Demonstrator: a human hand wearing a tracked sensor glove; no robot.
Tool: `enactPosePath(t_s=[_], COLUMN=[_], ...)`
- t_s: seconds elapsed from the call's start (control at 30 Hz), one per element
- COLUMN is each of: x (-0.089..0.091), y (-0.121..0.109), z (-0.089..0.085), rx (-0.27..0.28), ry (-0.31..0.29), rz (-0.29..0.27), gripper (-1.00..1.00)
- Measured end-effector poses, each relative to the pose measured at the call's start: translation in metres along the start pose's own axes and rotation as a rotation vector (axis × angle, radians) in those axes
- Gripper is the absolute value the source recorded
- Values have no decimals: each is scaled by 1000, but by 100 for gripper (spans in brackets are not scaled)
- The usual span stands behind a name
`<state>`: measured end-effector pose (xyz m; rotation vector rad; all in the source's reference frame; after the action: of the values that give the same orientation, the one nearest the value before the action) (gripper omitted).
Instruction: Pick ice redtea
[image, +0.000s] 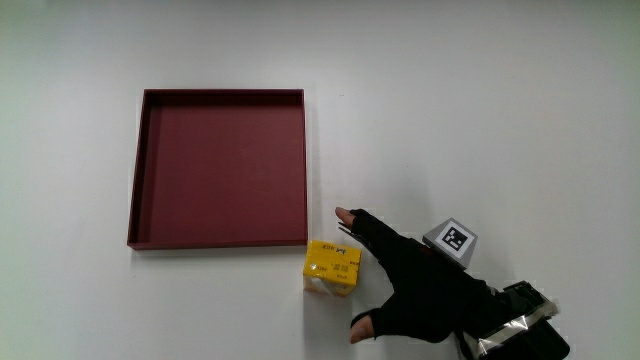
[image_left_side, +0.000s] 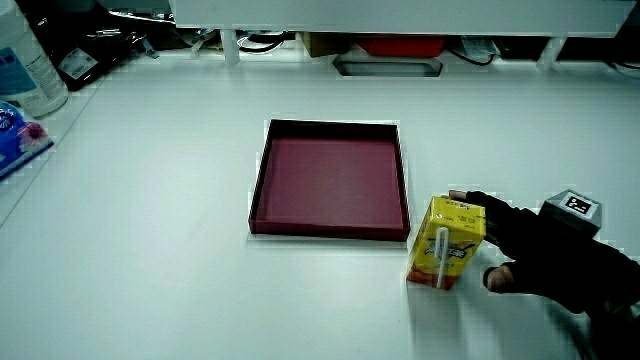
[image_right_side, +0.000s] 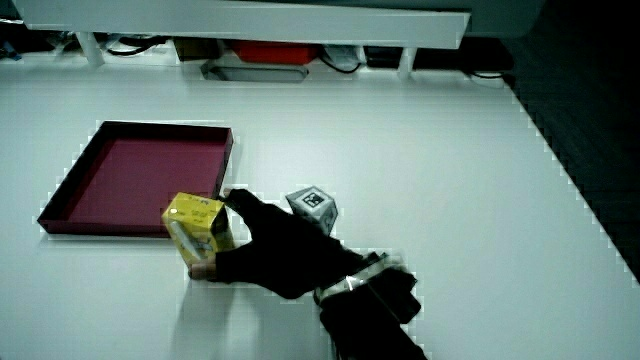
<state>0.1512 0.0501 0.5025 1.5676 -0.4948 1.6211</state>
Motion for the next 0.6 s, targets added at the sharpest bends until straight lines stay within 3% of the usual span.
enactPosePath(t_s=[0.37,0.43,0.6], x=[4,4,5], y=[-4,-4,-6], z=[1,0,-1], rx=[136,138,171], ry=[13,33,18], rz=[96,106,126], gripper=[57,64,82])
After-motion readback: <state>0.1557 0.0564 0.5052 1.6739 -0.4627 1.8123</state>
